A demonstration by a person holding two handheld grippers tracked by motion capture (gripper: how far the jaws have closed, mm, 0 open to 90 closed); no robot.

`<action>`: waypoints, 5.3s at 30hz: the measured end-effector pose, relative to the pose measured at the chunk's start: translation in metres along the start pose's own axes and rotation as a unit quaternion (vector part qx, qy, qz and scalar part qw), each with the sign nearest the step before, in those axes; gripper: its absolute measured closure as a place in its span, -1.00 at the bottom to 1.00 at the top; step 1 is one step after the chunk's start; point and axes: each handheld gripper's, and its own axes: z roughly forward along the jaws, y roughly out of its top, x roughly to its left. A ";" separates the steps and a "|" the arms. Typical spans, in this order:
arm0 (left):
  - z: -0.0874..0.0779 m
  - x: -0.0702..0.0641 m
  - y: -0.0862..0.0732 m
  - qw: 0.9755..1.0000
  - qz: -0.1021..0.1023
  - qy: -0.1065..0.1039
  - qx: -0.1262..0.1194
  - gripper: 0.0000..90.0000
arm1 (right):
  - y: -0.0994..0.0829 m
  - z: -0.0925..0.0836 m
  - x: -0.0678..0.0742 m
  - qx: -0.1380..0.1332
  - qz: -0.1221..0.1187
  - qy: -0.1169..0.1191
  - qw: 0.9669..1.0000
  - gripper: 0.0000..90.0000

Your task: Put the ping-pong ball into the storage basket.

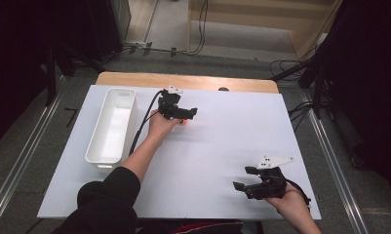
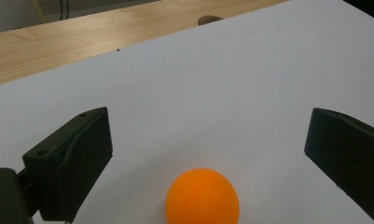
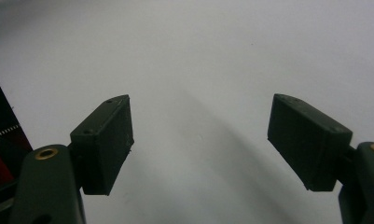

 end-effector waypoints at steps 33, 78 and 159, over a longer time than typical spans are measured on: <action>0.017 0.000 -0.027 0.998 0.023 0.027 0.054 -0.99 | 0.000 0.001 0.000 0.006 -0.004 -0.001 1.000 -0.54; 0.014 -0.010 -0.030 0.996 0.056 0.057 0.051 -0.02 | 0.000 0.000 0.001 0.002 -0.005 0.000 1.000 -0.54; -0.036 -0.025 0.020 0.998 0.056 0.018 0.026 0.09 | 0.000 0.002 0.000 0.008 -0.007 -0.002 1.000 -0.54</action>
